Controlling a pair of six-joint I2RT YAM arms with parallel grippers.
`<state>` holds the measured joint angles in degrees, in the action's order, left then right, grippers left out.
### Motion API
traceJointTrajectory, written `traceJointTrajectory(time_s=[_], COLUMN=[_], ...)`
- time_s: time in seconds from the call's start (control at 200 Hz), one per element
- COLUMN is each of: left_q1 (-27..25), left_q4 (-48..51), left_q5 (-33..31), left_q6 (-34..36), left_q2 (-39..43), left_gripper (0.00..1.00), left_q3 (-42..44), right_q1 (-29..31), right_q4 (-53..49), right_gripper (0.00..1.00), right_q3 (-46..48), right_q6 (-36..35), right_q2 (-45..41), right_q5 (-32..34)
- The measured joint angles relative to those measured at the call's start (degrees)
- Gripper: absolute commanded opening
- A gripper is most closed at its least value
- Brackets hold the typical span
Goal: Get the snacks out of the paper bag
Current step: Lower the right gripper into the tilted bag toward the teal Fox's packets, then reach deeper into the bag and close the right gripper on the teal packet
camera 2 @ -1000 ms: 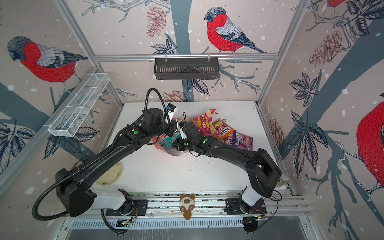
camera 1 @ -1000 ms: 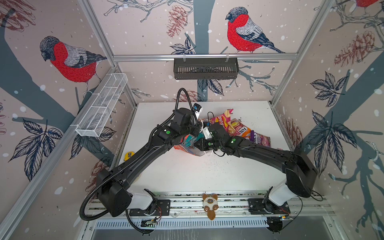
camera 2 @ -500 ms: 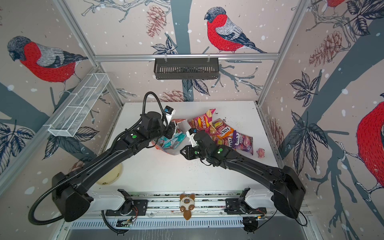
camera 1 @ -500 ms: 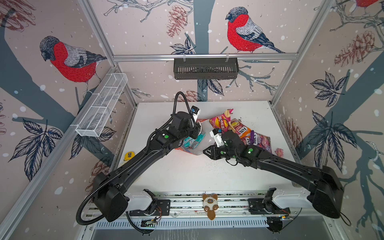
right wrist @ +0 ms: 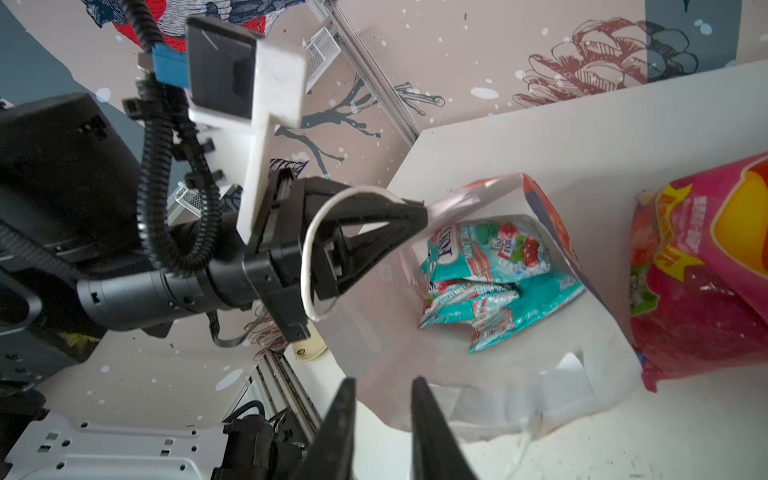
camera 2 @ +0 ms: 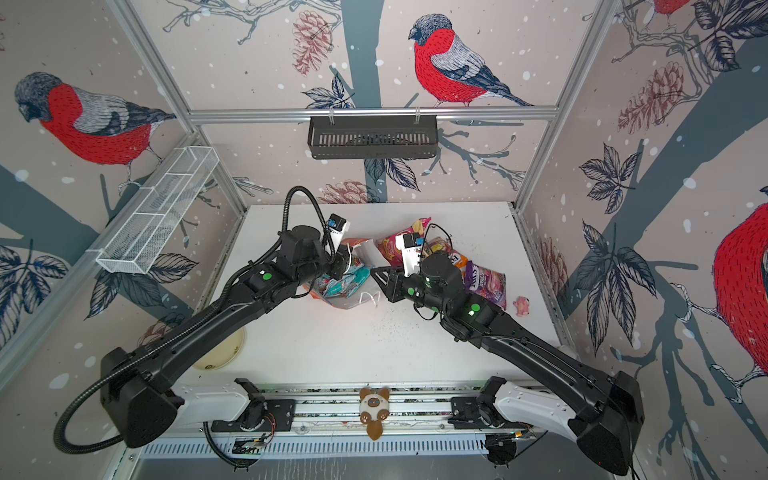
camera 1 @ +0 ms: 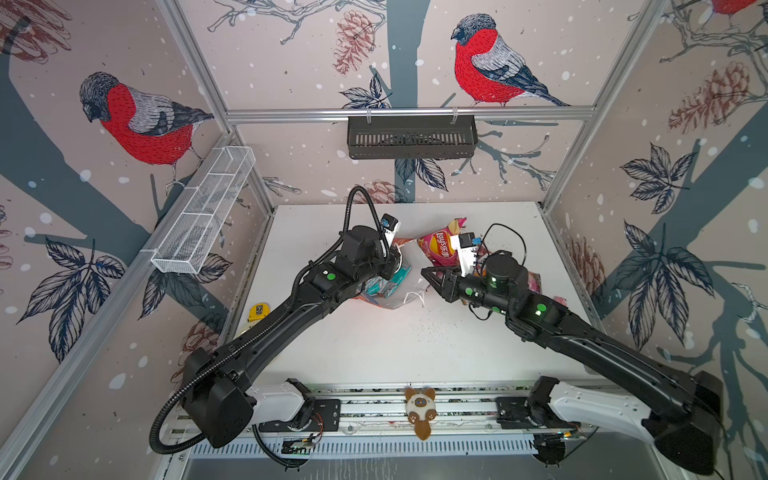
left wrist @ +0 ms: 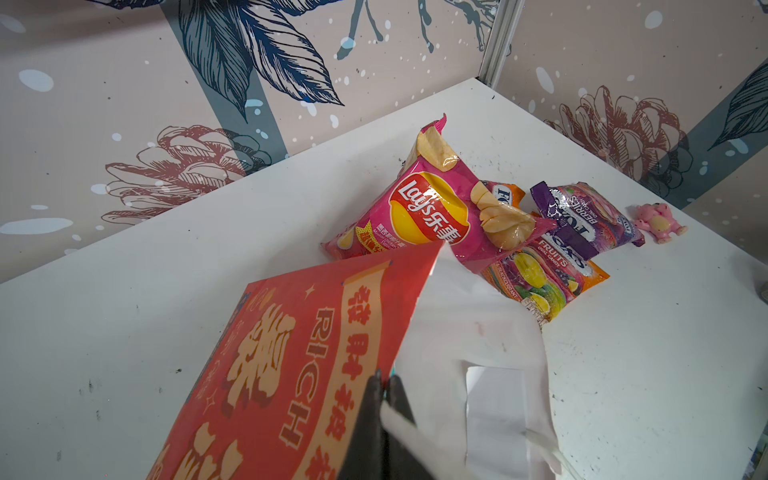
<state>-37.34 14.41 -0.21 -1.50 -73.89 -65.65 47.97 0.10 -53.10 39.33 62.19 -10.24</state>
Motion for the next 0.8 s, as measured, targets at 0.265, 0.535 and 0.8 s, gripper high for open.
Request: traceJointTrajectory(time_s=[0.265, 0.535, 0.8], left_q1=[0.0, 0.0, -0.1], left_q4=[-0.2, -0.2, -0.2], left_q5=[-0.5, -1.4, -1.5], left_q6=[-0.6, -3.0, -3.4], left_q2=[1.1, 0.4, -0.1], left_gripper=[0.0, 0.0, 0.0], left_q3=[-0.9, -1.9, -2.3], right_q1=[1.1, 4.6, 6.6], right_q4=[1.2, 1.0, -4.3], right_gripper=[0.04, 0.04, 0.05], right_q3=[-3.7, -4.2, -7.4], right_q6=[3.6, 8.9, 8.2], right_q2=[10.0, 15.0, 21.0], right_q5=[0.2, -1.8, -2.8])
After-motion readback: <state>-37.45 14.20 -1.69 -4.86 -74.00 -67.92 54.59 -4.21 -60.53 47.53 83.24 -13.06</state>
